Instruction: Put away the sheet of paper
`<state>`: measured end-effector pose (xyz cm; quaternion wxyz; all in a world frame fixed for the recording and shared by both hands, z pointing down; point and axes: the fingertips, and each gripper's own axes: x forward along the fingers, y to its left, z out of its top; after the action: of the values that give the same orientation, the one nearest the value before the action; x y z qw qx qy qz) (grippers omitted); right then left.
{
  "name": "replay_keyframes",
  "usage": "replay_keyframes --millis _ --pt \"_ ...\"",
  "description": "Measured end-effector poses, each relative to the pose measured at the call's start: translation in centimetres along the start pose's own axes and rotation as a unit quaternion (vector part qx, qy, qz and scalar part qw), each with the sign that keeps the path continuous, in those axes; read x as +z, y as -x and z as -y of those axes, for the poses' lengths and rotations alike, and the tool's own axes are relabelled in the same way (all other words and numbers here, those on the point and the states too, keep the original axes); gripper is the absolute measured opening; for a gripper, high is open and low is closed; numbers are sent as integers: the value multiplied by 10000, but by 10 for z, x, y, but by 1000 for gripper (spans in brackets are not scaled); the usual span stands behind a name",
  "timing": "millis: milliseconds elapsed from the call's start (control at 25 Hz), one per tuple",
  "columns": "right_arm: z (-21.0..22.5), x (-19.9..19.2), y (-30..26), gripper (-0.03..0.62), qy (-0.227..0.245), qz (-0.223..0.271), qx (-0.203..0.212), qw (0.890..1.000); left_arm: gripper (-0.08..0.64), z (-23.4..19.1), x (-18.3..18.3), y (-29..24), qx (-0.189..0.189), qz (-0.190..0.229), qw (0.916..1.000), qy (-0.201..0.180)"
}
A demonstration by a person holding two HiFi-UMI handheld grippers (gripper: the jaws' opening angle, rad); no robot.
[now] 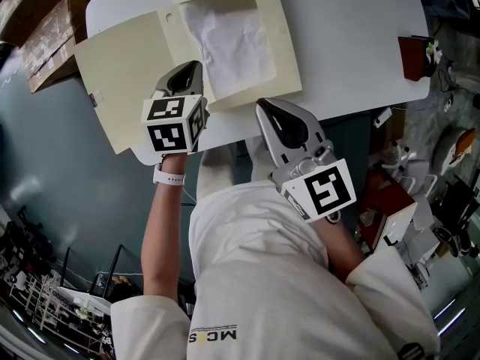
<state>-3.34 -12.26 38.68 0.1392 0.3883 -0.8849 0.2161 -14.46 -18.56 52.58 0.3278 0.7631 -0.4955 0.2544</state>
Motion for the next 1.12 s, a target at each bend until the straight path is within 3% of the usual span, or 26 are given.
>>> replay_keyframes --millis 200,480,760,1120 --pt "2 20 12 12 322 177 -102 9993 28 9 15 40 23 196 9996 -208" --pt "4 39 35 12 596 390 -200 9973 26 32 41 101 186 788 9957 -454" --pt "3 48 43 12 977 407 -93 9943 26 40 49 153 406 1149 9908 -596" --pt "17 66 52 12 1272 522 -199 9903 26 49 61 206 723 1830 9793 -467"
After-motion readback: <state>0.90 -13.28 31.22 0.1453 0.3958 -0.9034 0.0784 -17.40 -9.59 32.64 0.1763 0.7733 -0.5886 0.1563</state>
